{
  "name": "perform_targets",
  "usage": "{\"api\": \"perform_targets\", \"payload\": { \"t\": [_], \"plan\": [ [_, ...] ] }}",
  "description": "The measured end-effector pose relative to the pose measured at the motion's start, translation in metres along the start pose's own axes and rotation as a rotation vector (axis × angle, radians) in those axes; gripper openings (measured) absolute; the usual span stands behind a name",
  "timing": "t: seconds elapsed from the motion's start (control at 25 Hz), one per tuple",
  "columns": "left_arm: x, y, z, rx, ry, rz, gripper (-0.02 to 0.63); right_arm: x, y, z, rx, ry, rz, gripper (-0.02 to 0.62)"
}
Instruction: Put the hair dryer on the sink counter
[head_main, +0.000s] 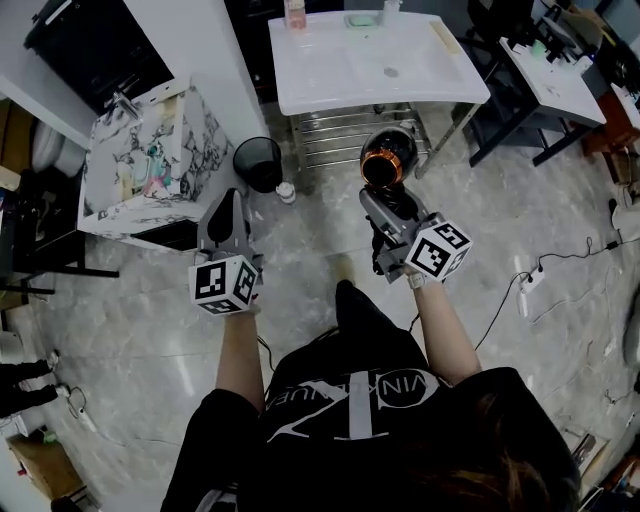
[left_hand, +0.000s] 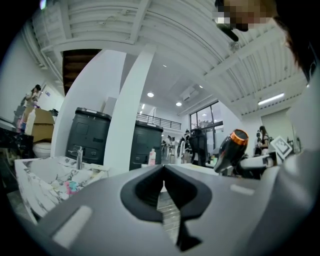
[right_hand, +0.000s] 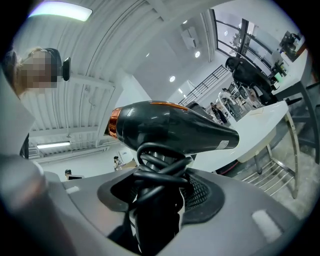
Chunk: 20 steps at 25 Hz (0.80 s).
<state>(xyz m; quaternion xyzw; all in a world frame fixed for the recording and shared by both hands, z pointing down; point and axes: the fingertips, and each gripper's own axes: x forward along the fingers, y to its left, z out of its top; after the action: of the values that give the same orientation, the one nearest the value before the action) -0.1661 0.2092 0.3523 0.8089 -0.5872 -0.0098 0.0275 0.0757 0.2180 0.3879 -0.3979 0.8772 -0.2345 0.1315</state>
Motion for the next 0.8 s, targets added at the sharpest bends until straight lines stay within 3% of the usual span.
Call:
{"api": "perform_targets", "payload": {
  "t": [0.8],
  "plan": [
    [0.168,0.044,-0.003,-0.002,0.037,0.103,0.000,0.159,-0.105,0.046,-0.010,0.131,0.134,0.253]
  ]
}}
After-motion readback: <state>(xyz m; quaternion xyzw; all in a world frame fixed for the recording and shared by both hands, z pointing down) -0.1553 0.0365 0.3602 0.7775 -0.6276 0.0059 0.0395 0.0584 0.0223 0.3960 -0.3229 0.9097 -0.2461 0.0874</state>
